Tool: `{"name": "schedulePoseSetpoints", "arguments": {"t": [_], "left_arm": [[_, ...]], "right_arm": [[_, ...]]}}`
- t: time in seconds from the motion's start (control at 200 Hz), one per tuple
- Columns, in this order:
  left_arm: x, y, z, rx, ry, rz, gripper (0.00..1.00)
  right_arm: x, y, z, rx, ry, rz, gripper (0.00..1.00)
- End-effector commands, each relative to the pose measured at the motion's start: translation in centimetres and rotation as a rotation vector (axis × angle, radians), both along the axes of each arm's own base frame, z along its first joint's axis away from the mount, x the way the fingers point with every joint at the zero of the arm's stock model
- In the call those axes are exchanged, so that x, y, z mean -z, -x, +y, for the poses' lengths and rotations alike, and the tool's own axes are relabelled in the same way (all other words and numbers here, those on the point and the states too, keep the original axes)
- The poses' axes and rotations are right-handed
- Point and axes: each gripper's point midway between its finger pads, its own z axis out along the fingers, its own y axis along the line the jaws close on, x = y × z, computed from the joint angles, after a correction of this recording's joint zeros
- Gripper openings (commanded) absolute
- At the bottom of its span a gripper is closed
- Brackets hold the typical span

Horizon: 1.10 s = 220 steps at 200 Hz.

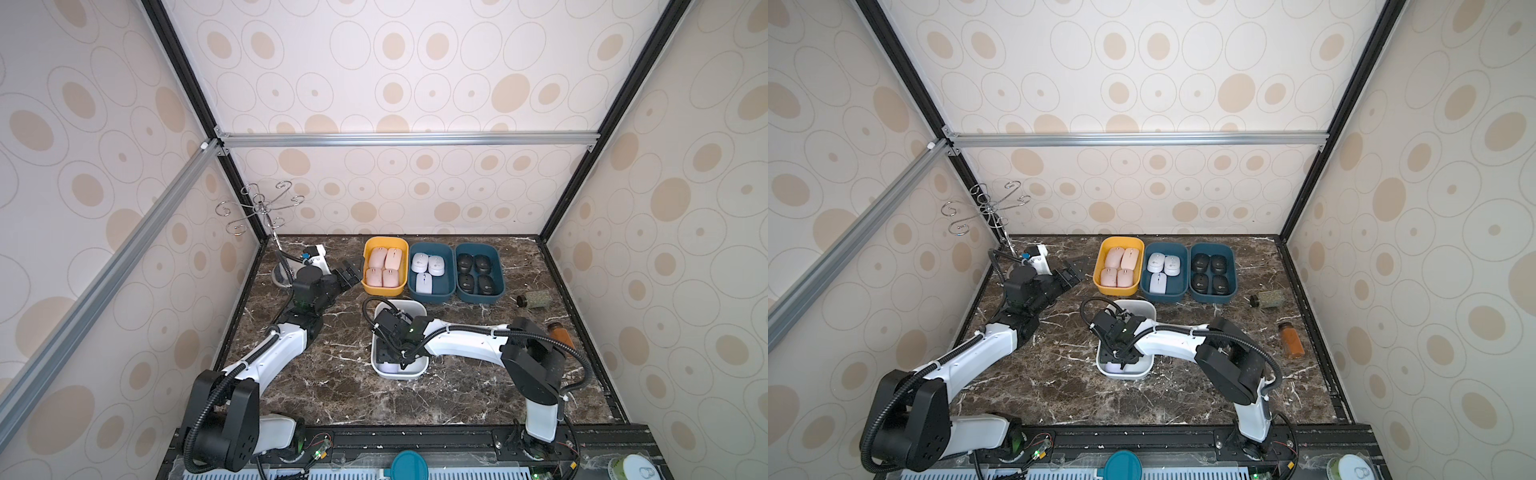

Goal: Place the mice by color into the storage box
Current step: Place the mouse in the storage box.

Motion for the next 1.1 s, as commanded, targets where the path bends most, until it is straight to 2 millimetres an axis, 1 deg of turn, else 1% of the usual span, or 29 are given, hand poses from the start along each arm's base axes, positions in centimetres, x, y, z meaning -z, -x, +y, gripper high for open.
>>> {"name": "schedulePoseSetpoints", "arguments": {"t": [0.0, 0.13, 0.3, 0.46, 0.63, 0.7, 0.775, 0.825, 0.865, 0.89, 0.955, 0.995, 1.095], "left_arm": [[-0.6, 0.0, 0.5, -0.011, -0.006, -0.017, 1.00], [-0.7, 0.0, 0.2, -0.001, -0.001, -0.017, 1.00], [-0.7, 0.0, 0.2, 0.000, 0.000, -0.016, 1.00], [-0.7, 0.0, 0.3, -0.001, 0.001, -0.016, 1.00], [-0.7, 0.0, 0.1, 0.005, 0.007, -0.014, 1.00], [-0.8, 0.0, 0.1, 0.005, 0.005, -0.016, 1.00], [-0.7, 0.0, 0.2, 0.004, 0.004, -0.015, 1.00], [-0.6, 0.0, 0.2, 0.001, 0.002, -0.014, 1.00], [-0.6, -0.1, 0.2, -0.001, 0.001, -0.013, 1.00], [-0.6, -0.1, 0.2, 0.002, 0.002, -0.013, 1.00], [-0.5, -0.1, 0.1, 0.007, 0.002, -0.011, 1.00], [-0.5, -0.1, 0.1, 0.005, 0.002, -0.010, 1.00], [-0.3, -0.2, 0.2, 0.001, -0.001, -0.006, 1.00]], "right_arm": [[0.6, 0.4, 0.0, 0.020, 0.009, 0.022, 0.59], [-0.2, 0.0, -0.2, 0.025, 0.007, -0.005, 0.67], [-1.7, 0.1, 0.2, 0.009, -0.022, -0.011, 0.69], [-2.8, 0.7, -0.9, 0.010, -0.034, -0.014, 0.68], [-2.8, 1.8, -1.7, -0.004, -0.057, 0.009, 0.57], [-2.6, 1.5, -3.0, -0.007, 0.001, -0.020, 0.50], [-2.4, 0.9, -4.3, -0.032, 0.077, -0.061, 0.35], [-2.1, 0.7, -5.3, -0.044, 0.144, -0.074, 0.28], [-1.9, 0.6, -5.6, -0.066, 0.176, -0.080, 0.20], [-1.6, 0.5, -5.9, -0.073, 0.202, -0.084, 0.17], [-1.3, 0.3, -6.6, -0.079, 0.247, -0.098, 0.14], [-1.3, 0.2, -6.7, -0.089, 0.255, -0.107, 0.14], [-0.8, 0.3, -6.0, -0.124, 0.237, -0.096, 0.14]]}}
